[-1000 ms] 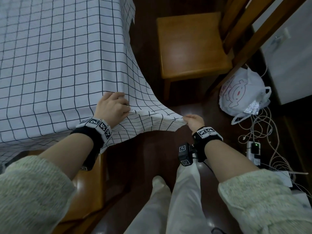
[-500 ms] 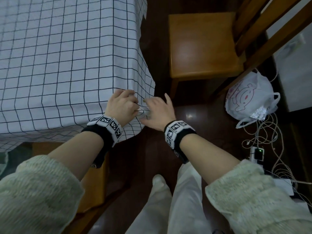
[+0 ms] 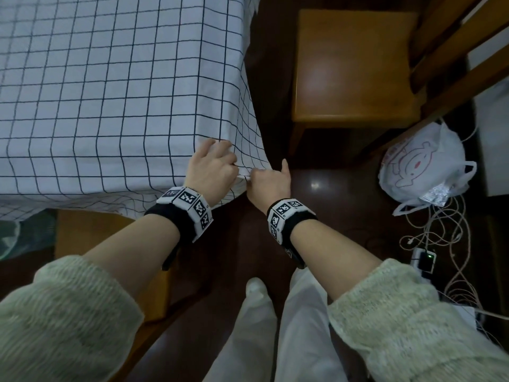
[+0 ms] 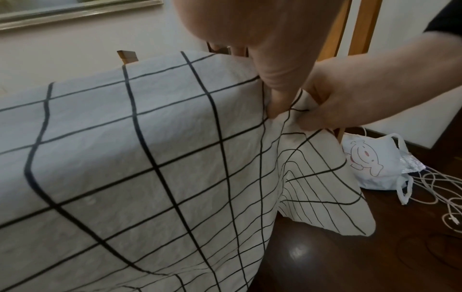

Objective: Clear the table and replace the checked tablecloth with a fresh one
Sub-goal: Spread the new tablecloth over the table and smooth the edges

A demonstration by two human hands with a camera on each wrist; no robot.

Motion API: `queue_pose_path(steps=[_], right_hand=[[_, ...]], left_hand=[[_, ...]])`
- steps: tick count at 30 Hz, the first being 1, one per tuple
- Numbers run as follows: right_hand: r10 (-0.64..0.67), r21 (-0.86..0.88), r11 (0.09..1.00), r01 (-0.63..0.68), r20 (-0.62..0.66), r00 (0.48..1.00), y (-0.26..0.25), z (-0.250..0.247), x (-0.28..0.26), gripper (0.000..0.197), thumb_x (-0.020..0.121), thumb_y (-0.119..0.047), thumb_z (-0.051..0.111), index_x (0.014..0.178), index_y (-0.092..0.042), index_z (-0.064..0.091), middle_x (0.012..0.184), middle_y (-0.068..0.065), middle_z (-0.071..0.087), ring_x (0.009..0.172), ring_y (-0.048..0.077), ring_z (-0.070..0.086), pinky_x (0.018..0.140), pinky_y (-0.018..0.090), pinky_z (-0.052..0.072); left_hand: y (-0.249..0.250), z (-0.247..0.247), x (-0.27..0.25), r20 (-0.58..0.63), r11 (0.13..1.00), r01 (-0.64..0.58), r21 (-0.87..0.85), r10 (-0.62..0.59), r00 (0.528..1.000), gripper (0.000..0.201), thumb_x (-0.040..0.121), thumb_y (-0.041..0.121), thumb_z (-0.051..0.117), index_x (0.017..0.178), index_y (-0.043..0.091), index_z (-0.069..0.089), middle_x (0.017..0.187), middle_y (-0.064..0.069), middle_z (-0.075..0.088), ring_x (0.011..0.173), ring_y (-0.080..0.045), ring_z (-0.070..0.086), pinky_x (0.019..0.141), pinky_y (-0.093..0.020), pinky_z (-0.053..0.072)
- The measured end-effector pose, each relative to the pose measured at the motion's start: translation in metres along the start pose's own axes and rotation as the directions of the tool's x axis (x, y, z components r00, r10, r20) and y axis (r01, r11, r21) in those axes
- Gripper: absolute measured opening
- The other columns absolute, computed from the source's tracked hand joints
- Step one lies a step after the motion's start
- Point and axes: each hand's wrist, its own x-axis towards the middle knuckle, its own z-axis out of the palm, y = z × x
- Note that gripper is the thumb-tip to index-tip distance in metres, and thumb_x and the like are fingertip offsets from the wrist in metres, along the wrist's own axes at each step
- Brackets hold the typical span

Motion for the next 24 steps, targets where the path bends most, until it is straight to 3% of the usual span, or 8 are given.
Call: queue_pose_path(steps=[8, 15, 24], right_hand=[[0.058, -0.048, 0.998, -0.052, 0.135, 0.989, 0.035, 0.010, -0.013, 0.027, 0.086, -0.005, 0.047, 0.109, -0.008, 0.059, 0.087, 0.006, 0.069, 0.084, 0.026, 0.067, 0.119, 0.049, 0.011], [0.097, -0.092, 0.992, -0.081, 0.182, 0.978, 0.070, 0.021, -0.027, 0.029, 0.089, -0.006, 0.046, 0.115, -0.009, 0.057, 0.088, 0.004, 0.070, 0.086, 0.025, 0.067, 0.118, 0.047, 0.013], [0.181, -0.134, 0.979, -0.155, 0.210, 0.961, 0.119, 0.033, -0.056, 0.025, 0.089, -0.002, 0.044, 0.103, -0.012, 0.063, 0.092, 0.002, 0.071, 0.087, 0.021, 0.068, 0.119, 0.044, 0.016]], left_hand=[[0.002, -0.007, 0.004, 0.060, 0.998, 0.019, 0.053, -0.022, 0.998, 0.008, 0.071, 0.020, 0.075, 0.064, 0.022, 0.075, 0.082, 0.006, 0.071, 0.107, -0.024, 0.059, 0.097, -0.040, 0.026], [0.002, -0.010, 0.005, 0.061, 0.998, 0.022, 0.057, -0.025, 0.998, 0.010, 0.075, 0.018, 0.075, 0.066, 0.024, 0.075, 0.083, 0.009, 0.071, 0.107, -0.023, 0.058, 0.099, -0.040, 0.027], [0.004, -0.007, 0.005, 0.047, 1.000, 0.030, 0.007, -0.030, 0.998, 0.012, 0.080, 0.017, 0.069, 0.070, 0.019, 0.075, 0.086, 0.003, 0.071, 0.108, -0.026, 0.056, 0.098, -0.042, 0.028]])
